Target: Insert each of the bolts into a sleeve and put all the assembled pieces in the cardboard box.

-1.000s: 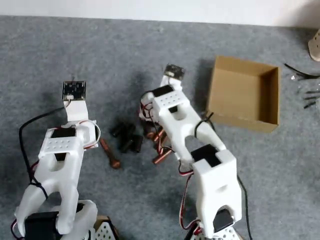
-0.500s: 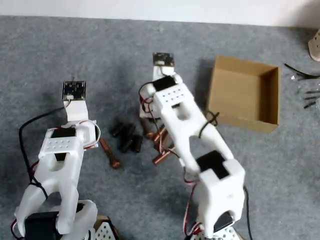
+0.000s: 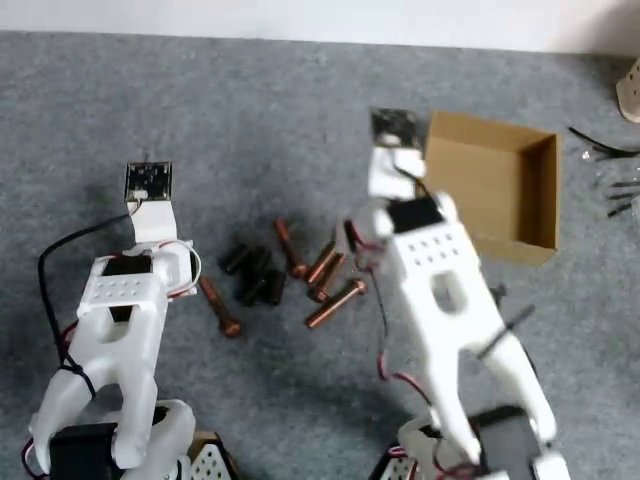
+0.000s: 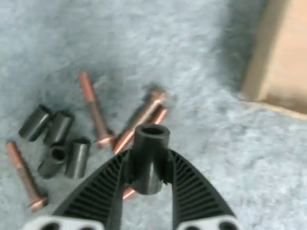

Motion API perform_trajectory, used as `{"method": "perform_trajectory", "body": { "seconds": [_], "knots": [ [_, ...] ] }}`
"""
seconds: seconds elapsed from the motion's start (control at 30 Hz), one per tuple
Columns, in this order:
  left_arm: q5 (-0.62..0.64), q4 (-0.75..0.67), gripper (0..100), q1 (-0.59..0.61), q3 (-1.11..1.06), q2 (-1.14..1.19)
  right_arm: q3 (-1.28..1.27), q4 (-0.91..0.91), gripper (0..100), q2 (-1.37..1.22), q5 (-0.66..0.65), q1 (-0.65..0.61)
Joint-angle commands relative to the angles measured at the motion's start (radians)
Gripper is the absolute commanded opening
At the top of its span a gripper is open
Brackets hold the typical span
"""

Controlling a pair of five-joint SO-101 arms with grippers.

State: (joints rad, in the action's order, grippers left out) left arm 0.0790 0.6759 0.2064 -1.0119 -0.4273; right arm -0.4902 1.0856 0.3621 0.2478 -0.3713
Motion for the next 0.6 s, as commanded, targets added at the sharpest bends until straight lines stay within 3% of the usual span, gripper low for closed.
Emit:
{"method": "perform_trajectory", "body": {
  "seconds": [0.0, 0.23, 0.43, 0.5, 0.57],
  "knots": [
    [0.005, 0.003, 5, -0.012, 0.018, -0.022, -0.196, -0.134, 0.5, 0.185, -0.017, 0.068],
    [0.0, -0.058, 5, -0.027, 0.013, -0.013, -0.57, -0.298, 0.5, 0.466, -0.017, 0.165],
    [-0.002, -0.264, 5, -0.008, -0.067, -0.01, -0.832, -0.39, 0.5, 0.716, -0.038, 0.223],
    [-0.077, -0.295, 5, -0.007, -0.067, -0.019, -0.906, -0.403, 0.5, 0.803, -0.106, 0.223],
    [-0.267, -0.238, 5, -0.016, -0.013, -0.022, -0.967, -0.403, 0.5, 0.892, -0.146, 0.222]
  ]
}}
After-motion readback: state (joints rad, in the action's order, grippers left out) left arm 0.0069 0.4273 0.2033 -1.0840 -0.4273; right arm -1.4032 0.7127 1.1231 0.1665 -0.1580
